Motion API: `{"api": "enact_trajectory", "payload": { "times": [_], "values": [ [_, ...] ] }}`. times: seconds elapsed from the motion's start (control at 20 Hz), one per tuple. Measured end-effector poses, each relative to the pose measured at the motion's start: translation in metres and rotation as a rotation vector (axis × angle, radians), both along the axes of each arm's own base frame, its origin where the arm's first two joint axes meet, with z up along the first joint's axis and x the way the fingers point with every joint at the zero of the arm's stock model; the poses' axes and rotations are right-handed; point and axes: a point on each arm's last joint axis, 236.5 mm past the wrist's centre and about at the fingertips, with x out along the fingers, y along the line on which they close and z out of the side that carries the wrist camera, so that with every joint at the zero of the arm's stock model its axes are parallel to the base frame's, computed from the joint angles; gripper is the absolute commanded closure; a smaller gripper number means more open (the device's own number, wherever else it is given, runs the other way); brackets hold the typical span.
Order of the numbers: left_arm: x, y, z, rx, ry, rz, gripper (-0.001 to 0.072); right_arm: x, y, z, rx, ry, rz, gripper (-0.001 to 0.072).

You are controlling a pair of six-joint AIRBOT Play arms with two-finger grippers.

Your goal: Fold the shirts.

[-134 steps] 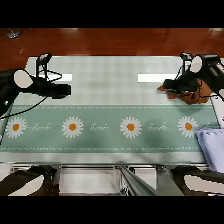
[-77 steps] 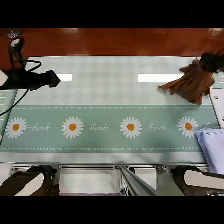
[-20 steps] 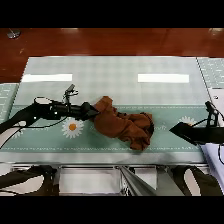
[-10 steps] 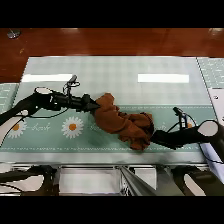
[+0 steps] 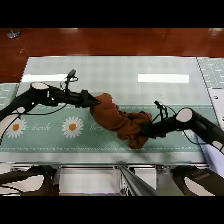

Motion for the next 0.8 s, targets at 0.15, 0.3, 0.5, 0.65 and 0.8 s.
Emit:
{"api": "enact_trajectory", "payload": {
  "times": [0.15, 0.3, 0.5, 0.65, 0.8],
  "values": [
    [0.032, 0.007, 0.079, -0.039, -0.192, 0.019, 0.0688, 0.070, -0.007, 0.069, -0.010, -0.195, 0.025, 0.0684],
    [0.050, 0.019, 0.197, -0.069, -0.480, 0.045, 0.0688, 0.143, -0.025, 0.195, -0.028, -0.506, 0.014, 0.0684],
    [0.027, 0.044, 0.343, 0.027, -0.876, 0.088, 0.0688, 0.165, -0.049, 0.391, -0.067, -0.964, -0.014, 0.0684],
    [0.004, 0.081, 0.404, 0.242, -1.045, 0.215, 0.0688, 0.123, -0.060, 0.497, -0.082, -1.227, -0.031, 0.0684],
    [-0.031, 0.120, 0.438, 0.420, -1.120, 0.361, 0.0687, 0.070, -0.070, 0.539, -0.119, -1.353, -0.020, 0.0684]
  ]
}}
